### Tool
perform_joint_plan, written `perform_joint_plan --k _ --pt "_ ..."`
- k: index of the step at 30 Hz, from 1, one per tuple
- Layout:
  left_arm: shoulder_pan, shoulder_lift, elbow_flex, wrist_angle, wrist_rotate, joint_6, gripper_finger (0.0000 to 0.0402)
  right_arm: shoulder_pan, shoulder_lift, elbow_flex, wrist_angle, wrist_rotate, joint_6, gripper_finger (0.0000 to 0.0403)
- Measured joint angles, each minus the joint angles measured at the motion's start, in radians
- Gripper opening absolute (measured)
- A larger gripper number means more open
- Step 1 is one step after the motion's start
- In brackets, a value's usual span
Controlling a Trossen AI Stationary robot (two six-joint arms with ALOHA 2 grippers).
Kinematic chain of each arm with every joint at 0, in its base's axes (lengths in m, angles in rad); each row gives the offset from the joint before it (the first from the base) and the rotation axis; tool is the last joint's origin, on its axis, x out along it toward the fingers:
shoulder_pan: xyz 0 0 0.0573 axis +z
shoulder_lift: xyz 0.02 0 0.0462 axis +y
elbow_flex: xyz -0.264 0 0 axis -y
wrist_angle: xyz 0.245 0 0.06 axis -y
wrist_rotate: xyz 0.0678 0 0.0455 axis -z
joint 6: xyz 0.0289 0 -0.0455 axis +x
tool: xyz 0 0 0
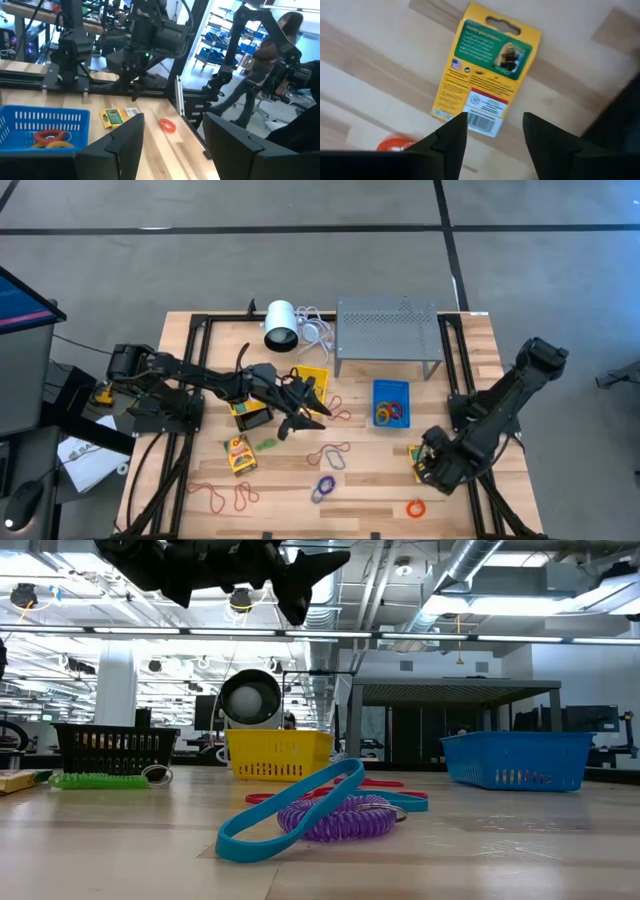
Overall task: Pick & Place Office Desk Supplies
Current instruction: Put the right crayon box into the black basket
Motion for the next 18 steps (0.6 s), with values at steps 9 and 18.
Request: perform_joint_plan --k 9,18 --pt "0.0 0.0 0.0 -0.014 0.003 0.0 0.02 0.006 0.048 -0.091 0.226 0.001 0.061 0.0165" --pt "0.0 0.0 0.0 -0.019 0.003 0.004 0.02 0.006 0.039 -0.122 0.237 -0.003 0.055 0.0179"
